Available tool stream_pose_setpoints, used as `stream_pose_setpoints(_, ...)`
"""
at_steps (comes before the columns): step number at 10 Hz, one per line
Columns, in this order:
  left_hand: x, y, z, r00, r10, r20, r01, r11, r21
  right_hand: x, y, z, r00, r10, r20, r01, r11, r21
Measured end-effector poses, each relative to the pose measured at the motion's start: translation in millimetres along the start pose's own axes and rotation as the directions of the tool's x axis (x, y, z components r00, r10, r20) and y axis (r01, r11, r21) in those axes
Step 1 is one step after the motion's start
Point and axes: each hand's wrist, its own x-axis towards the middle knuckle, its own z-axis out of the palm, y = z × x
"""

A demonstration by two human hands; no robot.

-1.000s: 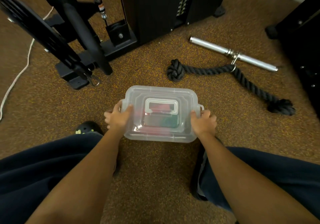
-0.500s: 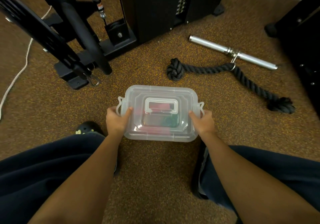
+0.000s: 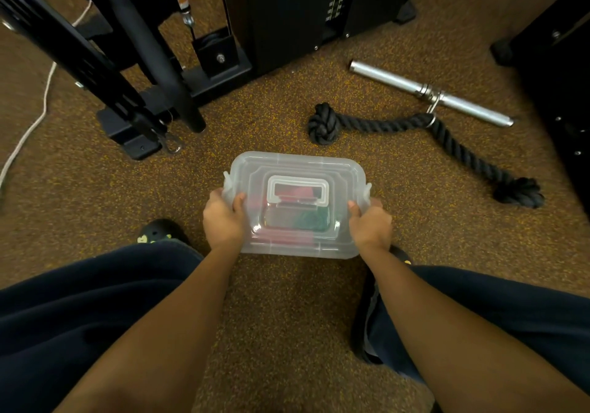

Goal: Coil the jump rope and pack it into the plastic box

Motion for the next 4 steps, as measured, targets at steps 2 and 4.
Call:
stream_pose_setpoints(2,0.9,-2.9,6.3,0.999,0.04,0.017,-0.042,0.993,0.112,-6.0,-0.8,5.0,0.998,-0.057,-0.036,0.053,0.995,-0.082)
stream_pose_setpoints(4,-3.1,9.4,6.5,0.996,-0.057,0.072,0.039,0.972,0.231,-7.7,-2.8,-1.9,0.998,-0.022,0.065,0.027,0.996,-0.081)
